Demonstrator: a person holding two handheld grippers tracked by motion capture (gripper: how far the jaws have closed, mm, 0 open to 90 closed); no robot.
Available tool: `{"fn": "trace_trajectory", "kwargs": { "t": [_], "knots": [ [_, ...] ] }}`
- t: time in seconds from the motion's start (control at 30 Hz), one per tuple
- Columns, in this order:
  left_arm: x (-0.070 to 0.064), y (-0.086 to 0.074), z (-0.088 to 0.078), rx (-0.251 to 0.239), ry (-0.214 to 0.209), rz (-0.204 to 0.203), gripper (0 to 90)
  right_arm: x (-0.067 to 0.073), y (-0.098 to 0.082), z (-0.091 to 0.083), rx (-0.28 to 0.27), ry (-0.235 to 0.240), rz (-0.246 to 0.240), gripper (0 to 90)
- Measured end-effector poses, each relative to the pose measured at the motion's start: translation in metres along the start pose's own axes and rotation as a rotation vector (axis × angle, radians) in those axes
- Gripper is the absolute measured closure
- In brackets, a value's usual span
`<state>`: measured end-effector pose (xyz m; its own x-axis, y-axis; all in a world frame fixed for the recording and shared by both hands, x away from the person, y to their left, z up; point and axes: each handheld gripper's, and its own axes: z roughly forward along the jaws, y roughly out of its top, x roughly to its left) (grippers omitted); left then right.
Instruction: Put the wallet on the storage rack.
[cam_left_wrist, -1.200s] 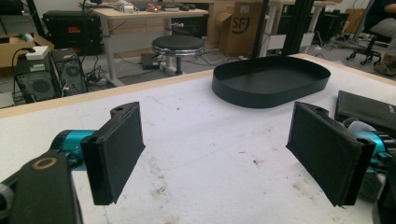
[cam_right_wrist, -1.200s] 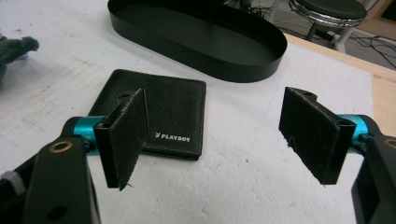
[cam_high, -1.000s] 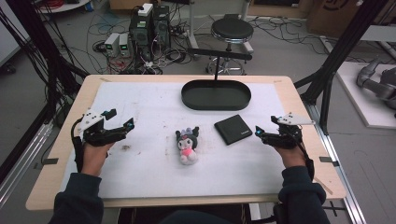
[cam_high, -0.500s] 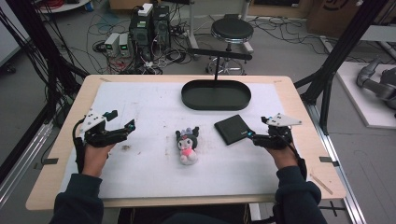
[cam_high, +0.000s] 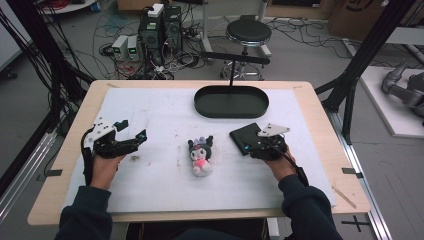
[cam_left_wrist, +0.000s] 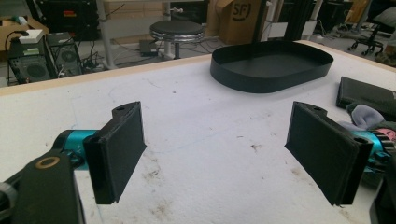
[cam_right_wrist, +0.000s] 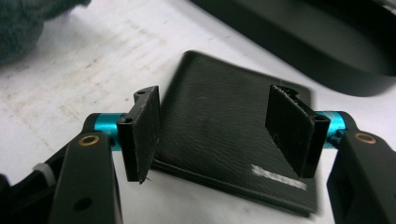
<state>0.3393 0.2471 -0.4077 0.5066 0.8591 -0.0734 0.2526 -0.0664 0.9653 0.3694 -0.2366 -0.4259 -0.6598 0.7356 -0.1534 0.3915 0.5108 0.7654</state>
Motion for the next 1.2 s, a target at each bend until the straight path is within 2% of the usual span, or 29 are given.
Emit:
{"fn": "trace_trajectory", "kwargs": {
  "t": [0.1, 0.17, 0.2, 0.23, 0.3, 0.33, 0.37, 0.4, 0.47, 0.57, 0.67, 0.83, 0.87, 0.9, 1.03, 1.07, 1.1, 1.13, 1.2],
  "knots": [
    [0.0, 0.0, 0.0, 0.002, -0.001, 0.0, 19.0, 0.006, 0.003, 0.015, 0.024, 0.022, -0.01, 31.3],
    [0.001, 0.0, 0.0, 0.002, -0.002, -0.001, 19.0, 0.008, 0.004, 0.018, 0.027, 0.034, -0.012, 30.7],
    [0.001, 0.0, 0.0, 0.003, -0.001, -0.002, 19.0, 0.012, 0.004, 0.024, 0.049, 0.045, -0.03, 29.3],
    [0.001, 0.0, 0.0, 0.005, 0.0, -0.003, 19.0, 0.012, 0.004, 0.024, 0.049, 0.045, -0.03, 29.3],
    [0.002, -0.001, 0.0, 0.007, -0.001, -0.004, 19.0, 0.017, 0.003, 0.028, 0.081, 0.039, -0.068, 30.4],
    [0.002, -0.001, 0.001, 0.01, -0.001, -0.004, 19.0, 0.019, 0.003, 0.028, 0.097, 0.008, -0.118, 42.5],
    [0.002, -0.001, 0.001, 0.012, -0.002, -0.004, 19.0, 0.019, 0.003, 0.028, 0.097, 0.008, -0.118, 42.5],
    [0.002, -0.001, 0.001, 0.013, -0.003, -0.006, 19.0, 0.018, 0.004, 0.026, 0.108, -0.013, -0.134, 48.5],
    [0.002, -0.001, 0.001, 0.013, -0.003, -0.006, 19.2, 0.015, 0.004, 0.024, 0.114, -0.003, -0.12, 55.3],
    [0.002, -0.001, 0.001, 0.015, -0.002, -0.008, 19.3, 0.017, 0.005, 0.02, 0.126, -0.019, -0.139, 69.8],
    [0.002, -0.001, 0.001, 0.016, -0.001, -0.009, 19.3, 0.018, 0.006, 0.019, 0.136, -0.02, -0.152, 74.9],
    [0.003, -0.001, 0.001, 0.021, -0.001, -0.012, 19.5, 0.012, 0.009, 0.01, 0.144, -0.01, -0.105, 83.5],
    [0.003, -0.001, 0.001, 0.022, -0.001, -0.011, 19.6, 0.009, 0.01, 0.003, 0.114, -0.01, -0.081, 84.1],
    [0.004, -0.002, 0.001, 0.021, -0.001, -0.014, 19.6, 0.009, 0.01, 0.003, 0.114, -0.01, -0.081, 84.1],
    [0.003, -0.002, 0.002, 0.02, -0.004, -0.019, 19.6, 0.002, 0.014, -0.014, 0.054, 0.017, -0.003, 84.7],
    [0.003, -0.002, 0.002, 0.021, -0.008, -0.017, 19.6, -0.001, 0.017, -0.024, 0.022, 0.027, 0.018, 85.0],
    [0.003, -0.002, 0.002, 0.021, -0.008, -0.018, 19.6, -0.001, 0.017, -0.024, 0.022, 0.027, 0.018, 85.0],
    [0.003, -0.002, 0.002, 0.02, -0.008, -0.018, 19.6, -0.003, 0.019, -0.035, -0.017, 0.05, 0.049, 85.1],
    [0.003, -0.002, 0.001, 0.02, -0.006, -0.016, 19.6, -0.005, 0.02, -0.041, -0.038, 0.061, 0.06, 85.1]
  ]
}}
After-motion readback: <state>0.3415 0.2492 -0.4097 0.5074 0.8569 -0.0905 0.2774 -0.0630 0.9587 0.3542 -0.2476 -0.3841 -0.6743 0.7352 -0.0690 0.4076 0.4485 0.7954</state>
